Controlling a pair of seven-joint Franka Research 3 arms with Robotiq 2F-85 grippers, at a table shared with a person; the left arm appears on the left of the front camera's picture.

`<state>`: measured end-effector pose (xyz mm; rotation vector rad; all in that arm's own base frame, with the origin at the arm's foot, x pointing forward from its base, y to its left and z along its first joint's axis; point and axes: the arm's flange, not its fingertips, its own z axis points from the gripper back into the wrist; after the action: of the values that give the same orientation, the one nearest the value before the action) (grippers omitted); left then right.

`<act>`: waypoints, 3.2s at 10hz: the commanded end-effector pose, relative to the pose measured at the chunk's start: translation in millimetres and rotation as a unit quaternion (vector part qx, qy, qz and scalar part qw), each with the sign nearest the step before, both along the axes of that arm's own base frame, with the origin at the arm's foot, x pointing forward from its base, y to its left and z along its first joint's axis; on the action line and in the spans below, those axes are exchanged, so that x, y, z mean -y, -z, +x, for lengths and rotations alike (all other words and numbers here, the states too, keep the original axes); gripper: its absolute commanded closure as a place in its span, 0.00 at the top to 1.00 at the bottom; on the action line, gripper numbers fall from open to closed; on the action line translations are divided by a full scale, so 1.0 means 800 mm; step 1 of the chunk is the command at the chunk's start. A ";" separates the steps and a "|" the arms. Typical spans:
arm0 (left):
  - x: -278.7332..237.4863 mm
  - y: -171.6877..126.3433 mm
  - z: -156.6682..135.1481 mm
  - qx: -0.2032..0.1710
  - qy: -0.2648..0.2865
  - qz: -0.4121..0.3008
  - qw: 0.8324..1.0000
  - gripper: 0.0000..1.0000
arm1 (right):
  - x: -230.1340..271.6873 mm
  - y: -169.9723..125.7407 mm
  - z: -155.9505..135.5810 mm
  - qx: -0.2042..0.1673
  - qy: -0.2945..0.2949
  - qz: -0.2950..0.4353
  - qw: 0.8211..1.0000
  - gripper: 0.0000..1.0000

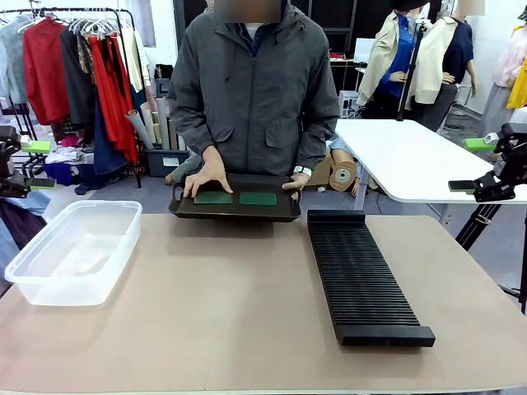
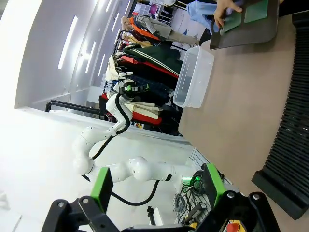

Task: Sort PCBs into racks and boxes based on the side picked up.
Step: Pick up the Blank PCB handed by the Human.

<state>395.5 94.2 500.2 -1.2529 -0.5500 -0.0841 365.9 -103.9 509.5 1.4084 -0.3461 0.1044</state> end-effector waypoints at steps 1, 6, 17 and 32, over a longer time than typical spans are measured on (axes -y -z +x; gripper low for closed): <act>-0.001 -0.003 0.000 -0.001 0.000 0.001 1.000 1.00 | -0.001 -0.003 -0.001 0.001 0.000 0.004 1.000 1.00; -0.001 -0.003 0.000 -0.001 0.000 0.001 1.000 1.00 | -0.001 -0.003 -0.001 0.001 0.000 0.004 1.000 1.00; -0.001 -0.003 0.000 -0.001 0.000 0.001 1.000 1.00 | -0.001 -0.003 -0.001 0.001 0.000 0.004 1.000 1.00; -0.001 -0.003 0.000 -0.001 0.000 0.001 1.000 1.00 | -0.115 0.099 0.182 -0.035 -0.041 0.027 0.998 1.00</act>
<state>395.6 94.6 501.0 -1.2518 -0.5516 -0.0844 492.9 -18.7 430.5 1.4541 -0.2167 0.0791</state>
